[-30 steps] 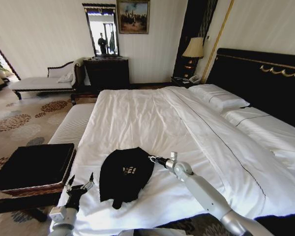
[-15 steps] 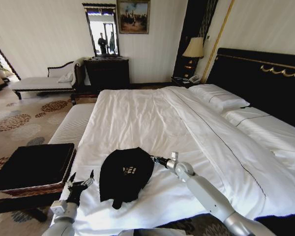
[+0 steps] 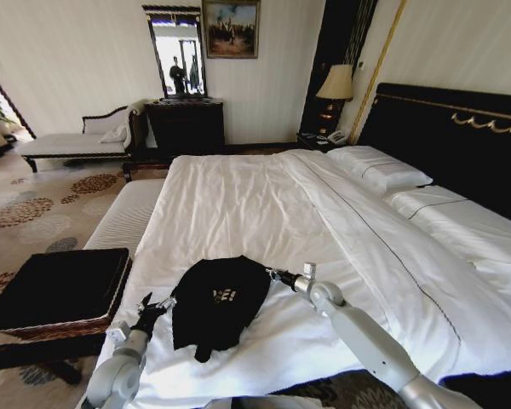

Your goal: Fold the clothes on the bed and place them into the basket.

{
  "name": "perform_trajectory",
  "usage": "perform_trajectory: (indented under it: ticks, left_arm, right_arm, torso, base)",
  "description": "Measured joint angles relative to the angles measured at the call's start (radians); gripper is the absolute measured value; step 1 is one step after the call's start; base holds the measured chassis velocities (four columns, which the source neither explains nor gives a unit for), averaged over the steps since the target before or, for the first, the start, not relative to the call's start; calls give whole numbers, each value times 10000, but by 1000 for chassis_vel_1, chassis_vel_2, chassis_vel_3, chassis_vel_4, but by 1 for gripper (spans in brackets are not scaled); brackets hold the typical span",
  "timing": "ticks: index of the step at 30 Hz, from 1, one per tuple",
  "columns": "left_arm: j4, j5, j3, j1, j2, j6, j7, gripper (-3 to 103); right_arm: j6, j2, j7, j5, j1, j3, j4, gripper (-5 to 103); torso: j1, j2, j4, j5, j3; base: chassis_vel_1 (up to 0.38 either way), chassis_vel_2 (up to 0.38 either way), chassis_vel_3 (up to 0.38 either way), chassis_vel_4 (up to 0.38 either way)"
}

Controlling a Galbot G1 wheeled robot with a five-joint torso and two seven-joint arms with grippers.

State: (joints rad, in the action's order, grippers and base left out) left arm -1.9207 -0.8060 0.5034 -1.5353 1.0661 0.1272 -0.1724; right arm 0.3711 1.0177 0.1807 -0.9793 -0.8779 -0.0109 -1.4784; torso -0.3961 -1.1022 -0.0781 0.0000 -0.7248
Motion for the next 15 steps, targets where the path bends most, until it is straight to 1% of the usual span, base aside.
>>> perform_trajectory:
  ticks: [4,6,8,11,12,14,15]
  left_arm:
    - [766,-489,-643,1016,-219,170,-285,100]
    - [942,-579,-714,1194,-232,200,-362,100]
    - [1395,-933,-870,1628,-287,313,-467,100]
    - [1707,-1210,-1133,1991,-417,382,-459,100]
    - [1790,-1259,-1251,2116,-459,404,-428,103]
    - [1963,-1304,-1438,2309,-485,431,-375,100]
    - [1963,-1304,-1438,2309,-485,431,-375,100]
  right_arm:
    - [4,-39,-31,2,2,-2,-16,0]
    - [6,-39,-39,2,7,6,-16,0]
    - [13,-35,-66,3,28,32,-16,0]
    - [19,-26,-80,3,57,65,-4,0]
    - [20,-19,-85,3,72,78,10,0]
    - [25,3,-104,2,104,97,35,0]
    - [25,3,-104,2,104,97,35,0]
  torso:
    - [0,0,1,-1,0]
    - [-1,0,0,0,0]
    - [-1,0,2,-1,-1]
    - [0,1,3,0,-1]
    - [-1,0,2,0,0]
    - [-1,0,2,0,0]
    - [-1,0,2,0,0]
  base:
    - [0,0,0,0]
    - [0,0,0,0]
    - [0,0,0,0]
    - [0,0,0,0]
    - [0,0,0,0]
    - [0,0,0,0]
    - [0,0,0,0]
